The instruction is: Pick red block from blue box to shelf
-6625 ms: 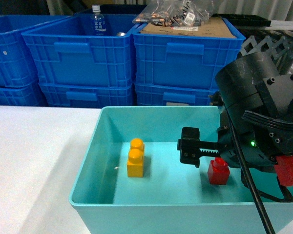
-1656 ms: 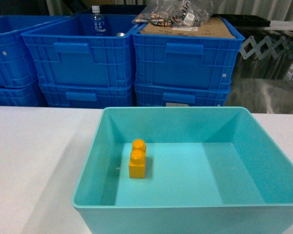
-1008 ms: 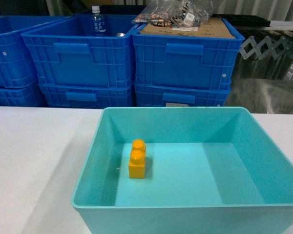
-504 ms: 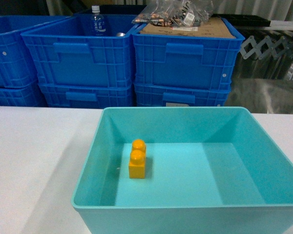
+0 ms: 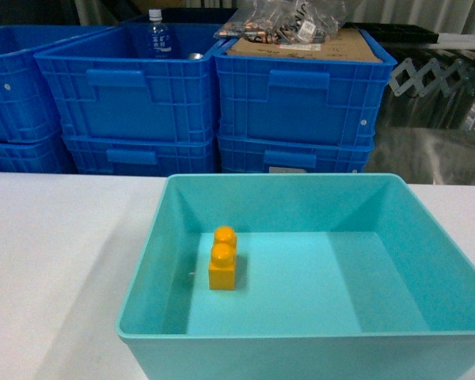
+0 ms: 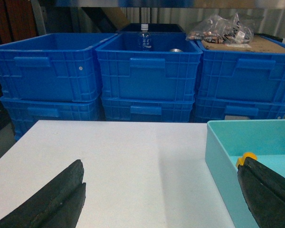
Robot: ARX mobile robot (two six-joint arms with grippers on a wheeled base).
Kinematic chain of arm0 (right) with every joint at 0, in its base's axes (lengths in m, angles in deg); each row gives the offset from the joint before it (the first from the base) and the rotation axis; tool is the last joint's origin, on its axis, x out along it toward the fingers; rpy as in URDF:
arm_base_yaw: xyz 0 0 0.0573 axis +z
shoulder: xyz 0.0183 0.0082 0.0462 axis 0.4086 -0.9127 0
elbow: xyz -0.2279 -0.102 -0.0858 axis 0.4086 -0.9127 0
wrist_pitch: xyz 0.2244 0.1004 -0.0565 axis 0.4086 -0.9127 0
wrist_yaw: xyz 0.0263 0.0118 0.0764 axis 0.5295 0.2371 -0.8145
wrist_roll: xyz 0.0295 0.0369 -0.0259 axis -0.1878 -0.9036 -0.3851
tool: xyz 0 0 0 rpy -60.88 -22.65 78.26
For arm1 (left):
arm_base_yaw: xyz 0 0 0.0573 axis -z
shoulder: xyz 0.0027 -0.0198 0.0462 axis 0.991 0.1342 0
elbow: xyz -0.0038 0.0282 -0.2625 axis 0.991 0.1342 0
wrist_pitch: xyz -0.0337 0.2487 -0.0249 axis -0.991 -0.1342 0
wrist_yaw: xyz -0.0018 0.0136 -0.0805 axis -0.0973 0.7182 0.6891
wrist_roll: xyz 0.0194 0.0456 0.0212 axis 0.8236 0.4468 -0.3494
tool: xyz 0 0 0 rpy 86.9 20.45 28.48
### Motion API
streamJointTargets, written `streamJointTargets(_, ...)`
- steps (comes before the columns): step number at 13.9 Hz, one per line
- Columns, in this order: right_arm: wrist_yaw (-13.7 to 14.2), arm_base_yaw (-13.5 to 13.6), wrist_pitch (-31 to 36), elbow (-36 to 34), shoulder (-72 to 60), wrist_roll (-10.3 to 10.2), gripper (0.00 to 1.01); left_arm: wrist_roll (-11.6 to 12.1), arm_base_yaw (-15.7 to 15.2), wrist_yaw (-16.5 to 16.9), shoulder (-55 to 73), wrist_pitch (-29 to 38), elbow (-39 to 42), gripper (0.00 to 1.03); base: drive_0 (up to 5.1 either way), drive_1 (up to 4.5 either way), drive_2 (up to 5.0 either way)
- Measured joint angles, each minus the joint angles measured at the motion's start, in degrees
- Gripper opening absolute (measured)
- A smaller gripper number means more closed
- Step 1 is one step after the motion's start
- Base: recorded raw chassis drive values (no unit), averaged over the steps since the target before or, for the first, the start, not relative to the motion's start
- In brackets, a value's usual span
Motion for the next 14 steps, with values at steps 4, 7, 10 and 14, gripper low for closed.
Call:
streamJointTargets(4,0.02,0.00,-0.09,-0.07,0.07,-0.02,0.28,0.02,0.00,0.00,0.00,0.00,0.00,0.98,0.0,0.00,0.0)
streamJointTargets(7,0.02,0.00,-0.09,-0.07,0.07,0.00,0.28,0.02,0.00,0.00,0.00,0.00,0.00,0.98,0.0,0.00,0.0)
streamJointTargets(10,0.02,0.00,-0.09,-0.07,0.07,0.00,0.28,0.02,0.00,0.00,0.00,0.00,0.00,0.98,0.0,0.00,0.0)
streamJointTargets(14,0.02,0.02,-0.11,-0.07,0.07,0.00,0.28,0.00,-0.04,-0.04,0.00,0.00,0.00,0.98,-1.5,-1.49,-1.5)
